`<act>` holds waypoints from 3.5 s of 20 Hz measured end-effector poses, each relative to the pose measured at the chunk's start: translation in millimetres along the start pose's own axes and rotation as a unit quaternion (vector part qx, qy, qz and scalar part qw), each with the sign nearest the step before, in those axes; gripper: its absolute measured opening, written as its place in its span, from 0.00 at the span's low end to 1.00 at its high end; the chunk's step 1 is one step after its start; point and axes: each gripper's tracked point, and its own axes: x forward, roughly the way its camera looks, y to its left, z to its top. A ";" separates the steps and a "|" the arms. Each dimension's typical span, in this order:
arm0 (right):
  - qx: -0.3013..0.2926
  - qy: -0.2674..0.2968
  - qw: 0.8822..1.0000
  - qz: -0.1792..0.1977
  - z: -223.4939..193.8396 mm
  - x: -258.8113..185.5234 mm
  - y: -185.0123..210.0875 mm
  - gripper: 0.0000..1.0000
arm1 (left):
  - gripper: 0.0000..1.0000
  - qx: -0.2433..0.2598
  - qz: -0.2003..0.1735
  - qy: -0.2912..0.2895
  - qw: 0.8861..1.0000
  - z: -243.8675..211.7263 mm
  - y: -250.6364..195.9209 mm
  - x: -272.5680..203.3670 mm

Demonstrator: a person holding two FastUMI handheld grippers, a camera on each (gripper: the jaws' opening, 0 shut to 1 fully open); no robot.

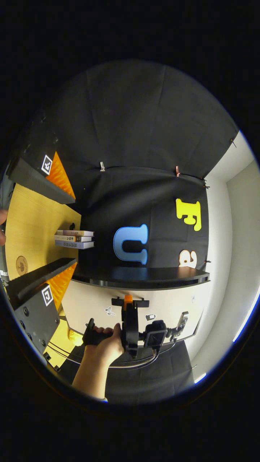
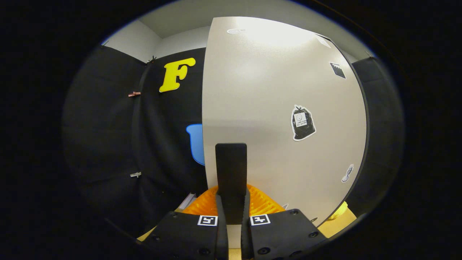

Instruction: Open the cabinet door with the right hand, grasp the bottle in the cabinet with the left hand and place it on the coaster, then close the cabinet door with the right hand.

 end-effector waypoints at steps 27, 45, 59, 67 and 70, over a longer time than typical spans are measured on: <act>-0.013 -0.001 0.998 -0.055 14.9 -191.9 -163.0 0.17 | 0.95 0.010 -0.088 -0.009 0.996 17.0 -139.1 -3.5; -0.001 -0.017 0.994 -0.107 23.0 -226.5 -269.0 0.10 | 0.95 0.017 -0.108 -0.018 0.994 33.3 -218.1 18.1; 0.003 -0.049 0.992 -0.115 39.7 -273.6 -308.2 0.48 | 0.92 0.031 -0.154 -0.054 0.986 70.2 -324.5 111.8; -0.004 -0.048 0.979 -0.198 9.4 -278.9 -387.4 0.98 | 0.95 0.043 -0.156 -0.056 0.985 69.2 -394.3 224.8; -0.010 -0.022 0.980 -0.198 -9.0 -272.9 -404.1 0.98 | 0.94 0.037 -0.147 -0.048 0.987 64.7 -410.2 269.9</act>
